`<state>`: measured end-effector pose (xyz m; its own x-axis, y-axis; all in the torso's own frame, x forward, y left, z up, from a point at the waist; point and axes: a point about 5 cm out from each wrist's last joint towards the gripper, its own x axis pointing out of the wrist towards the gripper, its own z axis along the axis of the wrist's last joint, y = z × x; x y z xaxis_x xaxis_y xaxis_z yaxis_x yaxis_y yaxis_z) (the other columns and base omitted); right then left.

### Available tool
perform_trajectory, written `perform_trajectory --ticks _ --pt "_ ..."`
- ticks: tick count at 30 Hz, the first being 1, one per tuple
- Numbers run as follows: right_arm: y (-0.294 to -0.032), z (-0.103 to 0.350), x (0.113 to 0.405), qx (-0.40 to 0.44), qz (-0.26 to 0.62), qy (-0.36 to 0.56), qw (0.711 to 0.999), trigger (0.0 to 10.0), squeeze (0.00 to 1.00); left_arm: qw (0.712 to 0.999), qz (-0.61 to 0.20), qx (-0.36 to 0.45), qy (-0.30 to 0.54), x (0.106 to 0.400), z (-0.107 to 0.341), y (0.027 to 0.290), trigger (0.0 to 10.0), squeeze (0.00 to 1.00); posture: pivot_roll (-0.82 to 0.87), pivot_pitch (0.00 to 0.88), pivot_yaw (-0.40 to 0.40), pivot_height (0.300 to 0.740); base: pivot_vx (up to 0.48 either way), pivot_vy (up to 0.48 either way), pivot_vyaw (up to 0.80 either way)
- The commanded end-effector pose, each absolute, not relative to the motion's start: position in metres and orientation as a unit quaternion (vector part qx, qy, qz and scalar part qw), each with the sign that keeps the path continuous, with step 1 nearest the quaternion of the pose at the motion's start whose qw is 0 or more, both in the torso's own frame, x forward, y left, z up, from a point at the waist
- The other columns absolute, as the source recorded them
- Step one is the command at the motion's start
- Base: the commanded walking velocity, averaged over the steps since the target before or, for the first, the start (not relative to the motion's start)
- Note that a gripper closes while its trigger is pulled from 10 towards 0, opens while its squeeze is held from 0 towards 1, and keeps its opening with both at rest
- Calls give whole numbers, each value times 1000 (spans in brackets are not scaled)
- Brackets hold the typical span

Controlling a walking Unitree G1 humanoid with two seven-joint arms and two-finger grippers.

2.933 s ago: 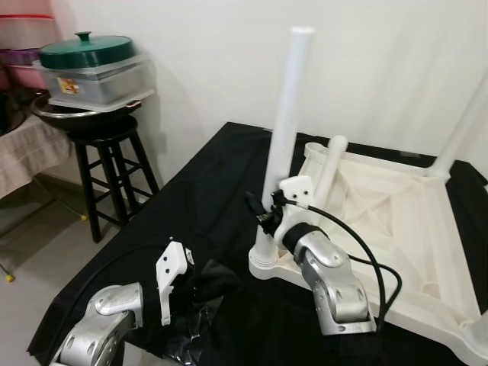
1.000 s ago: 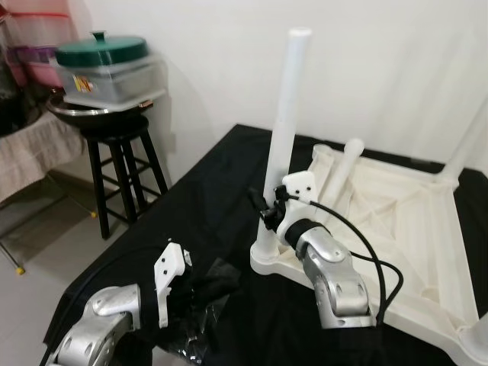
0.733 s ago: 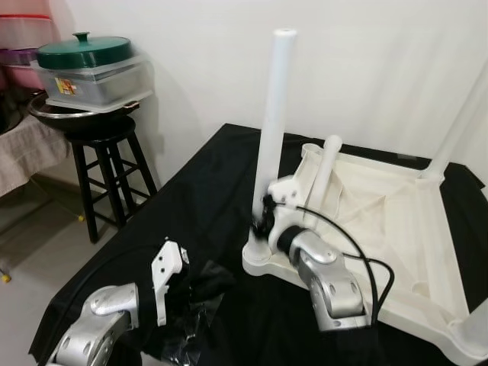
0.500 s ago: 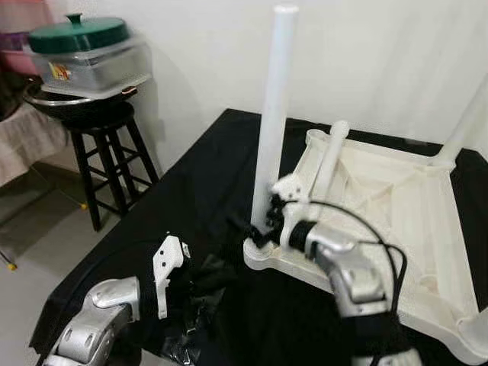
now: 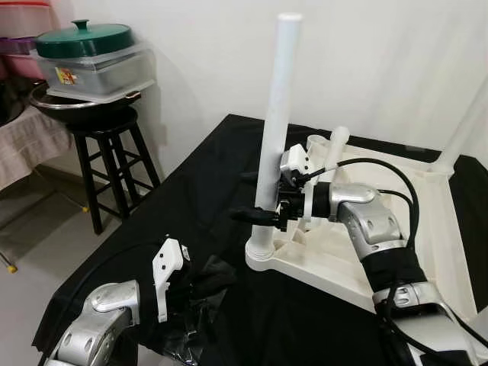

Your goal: Building children table

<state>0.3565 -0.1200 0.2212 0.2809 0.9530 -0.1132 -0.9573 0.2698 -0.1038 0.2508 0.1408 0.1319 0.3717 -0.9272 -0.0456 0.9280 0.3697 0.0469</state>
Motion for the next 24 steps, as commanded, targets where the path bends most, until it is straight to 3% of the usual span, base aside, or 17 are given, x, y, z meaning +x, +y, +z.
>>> perform_trajectory --ticks 1,11,17,19,20,21,22,23,24 --pt "-124 225 359 -48 618 13 785 0 0 826 -562 31 7 248 131 140 10000 0 -2 0 -72 740 0 0 0" --pt "-134 207 356 -20 647 25 762 0 0 826 -563 30 8 247 132 140 10000 0 -2 0 -65 740 0 0 0" --pt "-130 188 337 -28 637 25 770 0 0 826 -562 30 7 247 134 141 10000 0 -12 0 -62 740 0 0 0" --pt "-117 172 324 -38 605 45 794 0 0 826 -563 29 6 246 134 142 10000 0 -12 0 -69 740 0 0 0" --pt "-94 156 327 -4 431 70 900 0 0 826 -563 30 7 246 135 143 10000 0 -13 0 -63 740 0 0 0" --pt "-94 156 327 -4 431 70 900 0 0 826 -563 30 7 246 135 143 10000 0 -13 0 -63 740 0 0 0" --pt "-87 146 326 19 281 98 954 0 0 826 -563 30 7 247 135 144 10000 0 -16 1 -60 740 0 0 0" --pt "-87 146 326 19 281 98 954 0 0 826 -563 30 7 247 135 144 10000 0 -16 1 -60 740 0 0 0" --pt "-80 149 314 -45 228 87 969 0 0 825 -564 32 9 247 135 145 10000 0 -26 6 -43 740 0 0 0"
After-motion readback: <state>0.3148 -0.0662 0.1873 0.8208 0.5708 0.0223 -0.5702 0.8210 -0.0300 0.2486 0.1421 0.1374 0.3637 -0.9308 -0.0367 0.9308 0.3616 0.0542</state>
